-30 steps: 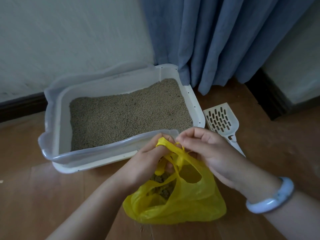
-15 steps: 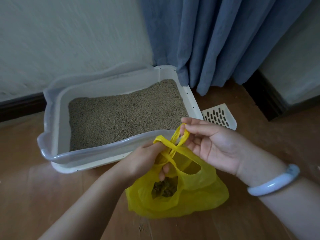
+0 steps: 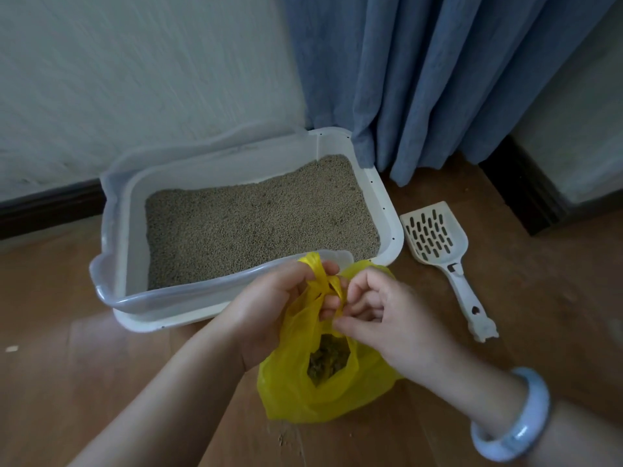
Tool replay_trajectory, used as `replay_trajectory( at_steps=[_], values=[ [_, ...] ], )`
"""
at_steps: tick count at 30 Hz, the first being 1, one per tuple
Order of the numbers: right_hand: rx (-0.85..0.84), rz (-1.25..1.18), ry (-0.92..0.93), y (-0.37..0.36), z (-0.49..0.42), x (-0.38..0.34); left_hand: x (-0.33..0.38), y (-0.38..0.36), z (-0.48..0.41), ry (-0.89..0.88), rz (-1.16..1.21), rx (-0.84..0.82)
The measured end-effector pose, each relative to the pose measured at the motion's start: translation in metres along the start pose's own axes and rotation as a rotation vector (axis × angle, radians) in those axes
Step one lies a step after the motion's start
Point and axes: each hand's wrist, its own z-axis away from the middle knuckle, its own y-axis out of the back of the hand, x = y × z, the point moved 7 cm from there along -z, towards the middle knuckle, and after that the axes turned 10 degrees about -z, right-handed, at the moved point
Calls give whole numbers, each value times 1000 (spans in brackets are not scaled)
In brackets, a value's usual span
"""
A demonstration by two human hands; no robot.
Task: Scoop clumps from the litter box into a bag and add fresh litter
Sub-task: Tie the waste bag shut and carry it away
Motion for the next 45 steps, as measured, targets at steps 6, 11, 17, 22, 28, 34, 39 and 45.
replay_trajectory(
  at_steps=[6,11,17,22,28,34,39,45],
  values=[
    [50,28,97,0,-12,-4,19,-3,16,-294,-281,-63],
    [67,684,396,-1,-12,-28,19,0,17,-441,-480,-42],
    [-114,844,448,-9,-25,-24,16,8,10,-489,-506,58],
    [-153,486,186,-8,-35,-3,21,7,5,-544,-588,130],
    [-20,-30,88,5,-37,3,25,12,13,-720,-889,368],
    [89,-416,-41,18,-30,10,18,22,21,-643,-981,567],
    [119,-997,-175,13,-32,7,4,20,16,-543,-975,536],
    [198,-1240,-243,22,-39,7,-10,13,5,-342,-419,196]
  ],
)
